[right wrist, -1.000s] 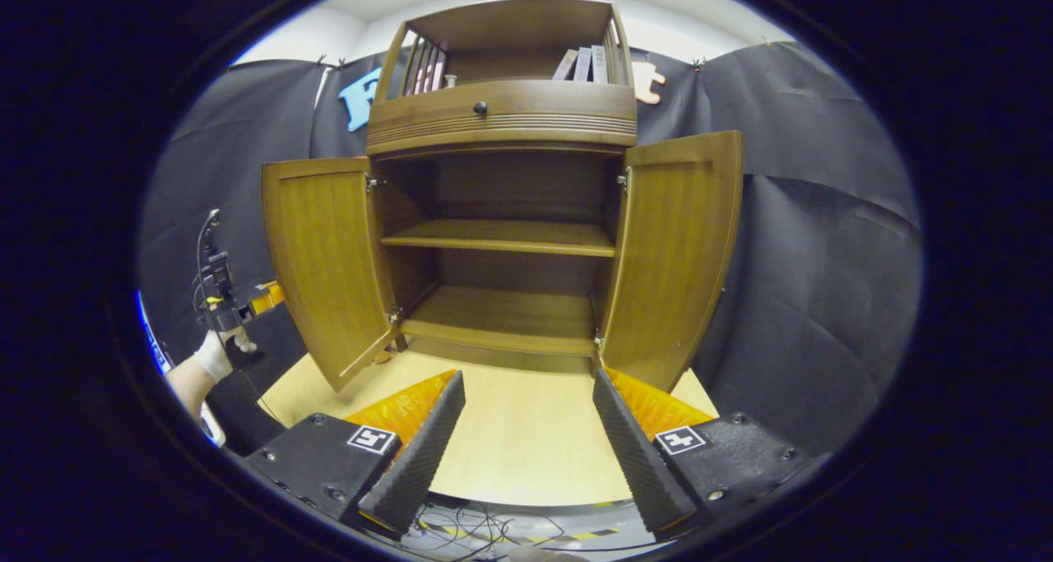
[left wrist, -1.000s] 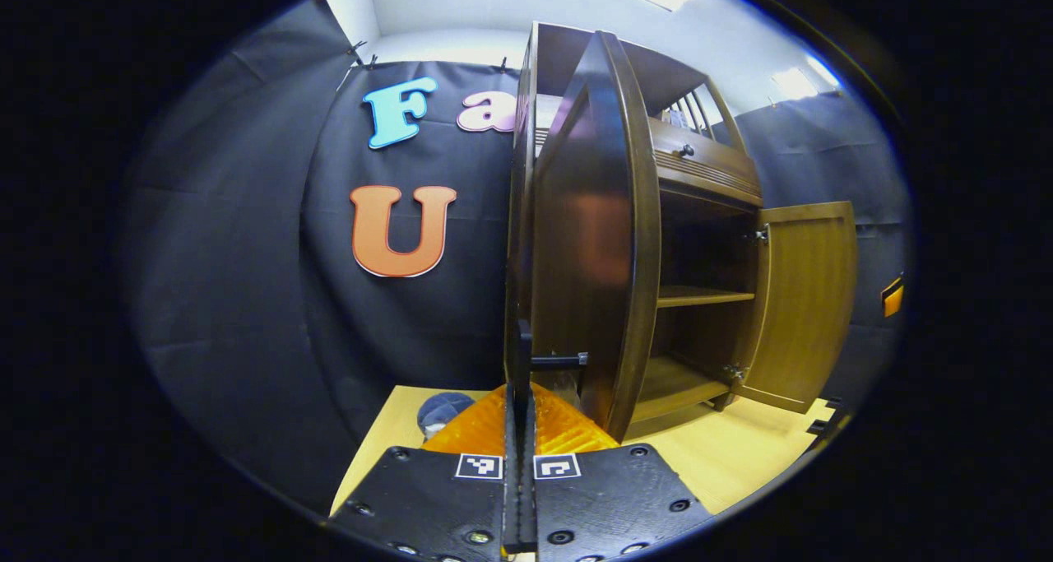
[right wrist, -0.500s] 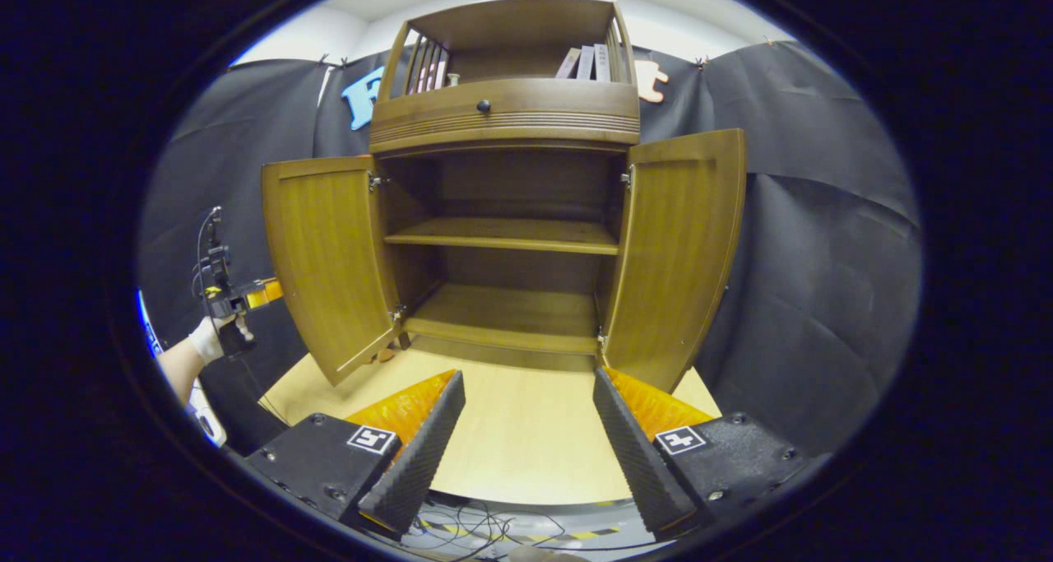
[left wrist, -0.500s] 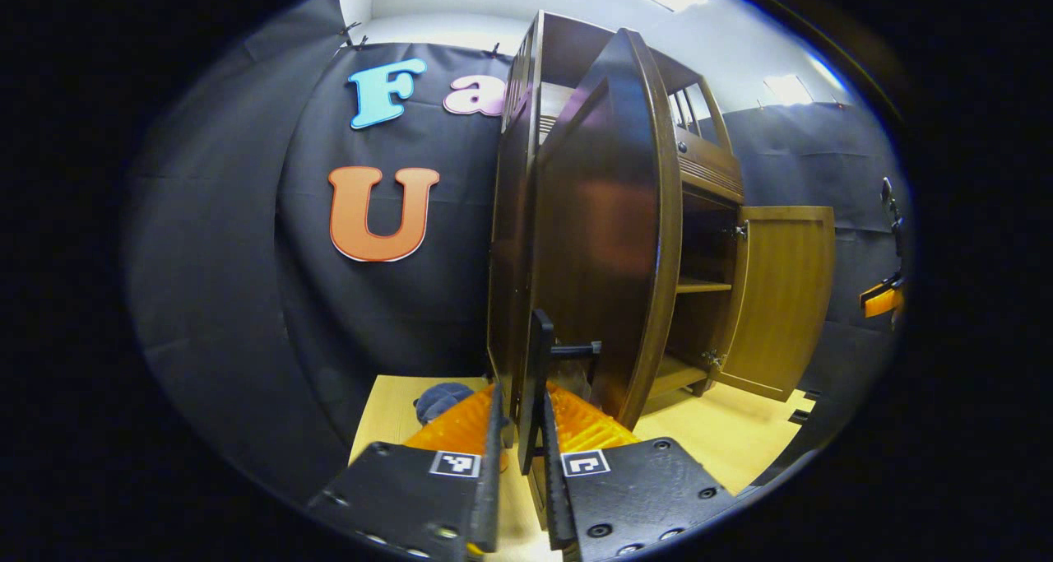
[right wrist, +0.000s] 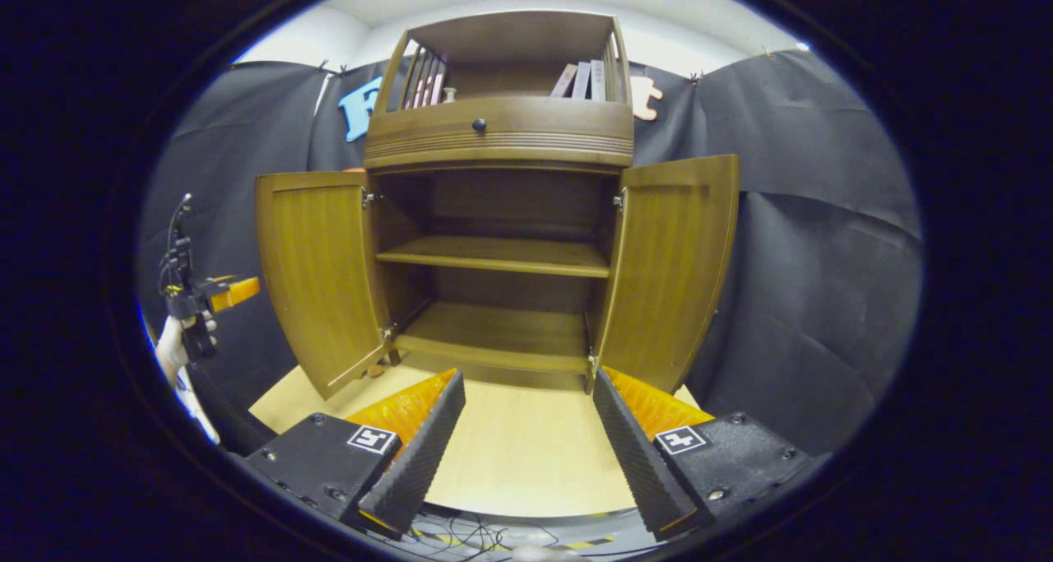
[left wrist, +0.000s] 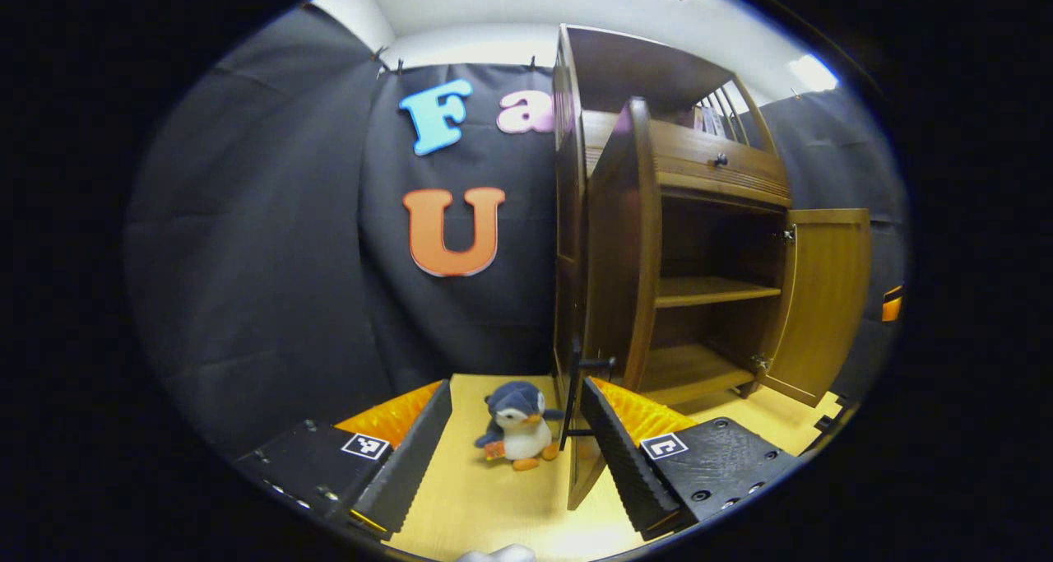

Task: Open the right door of the double-door shoe cabinet with the right hand, and open the left door with the left hand.

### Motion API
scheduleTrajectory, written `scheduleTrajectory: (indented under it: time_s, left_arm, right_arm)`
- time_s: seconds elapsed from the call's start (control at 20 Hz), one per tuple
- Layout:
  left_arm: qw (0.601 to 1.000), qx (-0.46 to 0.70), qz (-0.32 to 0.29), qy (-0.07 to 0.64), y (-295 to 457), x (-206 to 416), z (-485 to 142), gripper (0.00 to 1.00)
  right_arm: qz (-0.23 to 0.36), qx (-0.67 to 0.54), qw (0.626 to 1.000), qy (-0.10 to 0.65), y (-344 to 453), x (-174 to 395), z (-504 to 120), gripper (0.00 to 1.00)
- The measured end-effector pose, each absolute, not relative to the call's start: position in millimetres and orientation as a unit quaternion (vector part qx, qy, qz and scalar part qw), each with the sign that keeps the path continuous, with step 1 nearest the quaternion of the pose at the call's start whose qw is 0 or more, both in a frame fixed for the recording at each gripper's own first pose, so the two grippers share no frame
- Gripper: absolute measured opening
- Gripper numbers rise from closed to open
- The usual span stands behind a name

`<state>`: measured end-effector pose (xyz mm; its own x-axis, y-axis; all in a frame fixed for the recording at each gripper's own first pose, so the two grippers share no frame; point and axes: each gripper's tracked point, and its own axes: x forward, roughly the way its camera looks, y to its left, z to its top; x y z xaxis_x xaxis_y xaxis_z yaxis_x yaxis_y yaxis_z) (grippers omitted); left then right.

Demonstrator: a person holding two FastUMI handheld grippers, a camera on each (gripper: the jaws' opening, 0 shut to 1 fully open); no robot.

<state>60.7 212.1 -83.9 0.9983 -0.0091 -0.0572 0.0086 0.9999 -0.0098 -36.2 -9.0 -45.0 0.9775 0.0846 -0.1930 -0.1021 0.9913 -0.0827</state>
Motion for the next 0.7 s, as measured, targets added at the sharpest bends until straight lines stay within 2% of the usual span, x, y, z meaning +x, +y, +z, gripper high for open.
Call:
scheduleTrajectory:
  time_s: [0.05,0.1,0.25,0.4,0.45,0.5,0.55,0.7]
  left_arm:
    - [1.000,0.002,-0.004,0.018,200.2,55.8,-65.5,0.84]
    - [1.000,0.011,-0.003,0.010,187.2,52.1,-51.5,0.94]
    - [0.999,0.026,-0.018,-0.007,139.9,40.0,-21.3,0.97]
    - [0.998,0.004,-0.055,-0.012,77.2,35.1,-11.6,0.95]
    - [0.998,0.004,-0.061,-0.011,59.6,31.7,-9.3,1.00]
    - [0.998,0.004,-0.063,-0.012,46.3,29.8,-9.1,1.00]
    - [0.998,-0.001,-0.067,-0.012,33.3,29.2,-10.9,0.96]
    - [0.997,-0.029,-0.073,0.002,4.1,21.5,-21.3,0.96]
  right_arm:
    - [0.047,-0.044,0.994,0.089,-8.7,-34.2,-43.1,0.99]
    - [0.046,-0.041,0.994,0.085,-8.5,-34.2,-40.6,1.00]
    - [0.041,-0.033,0.996,0.071,-5.6,-25.1,-30.3,0.99]
    - [0.032,-0.031,0.998,0.054,-8.9,-25.2,-23.7,0.99]
    - [0.029,-0.029,0.998,0.050,-10.6,-25.1,-21.1,0.99]
    - [0.027,-0.026,0.998,0.047,-11.4,-26.0,-19.2,0.99]
    - [0.025,-0.022,0.999,0.043,-12.5,-26.1,-17.6,0.99]
    - [0.012,-0.014,0.999,0.032,-18.8,-25.7,-12.7,1.00]
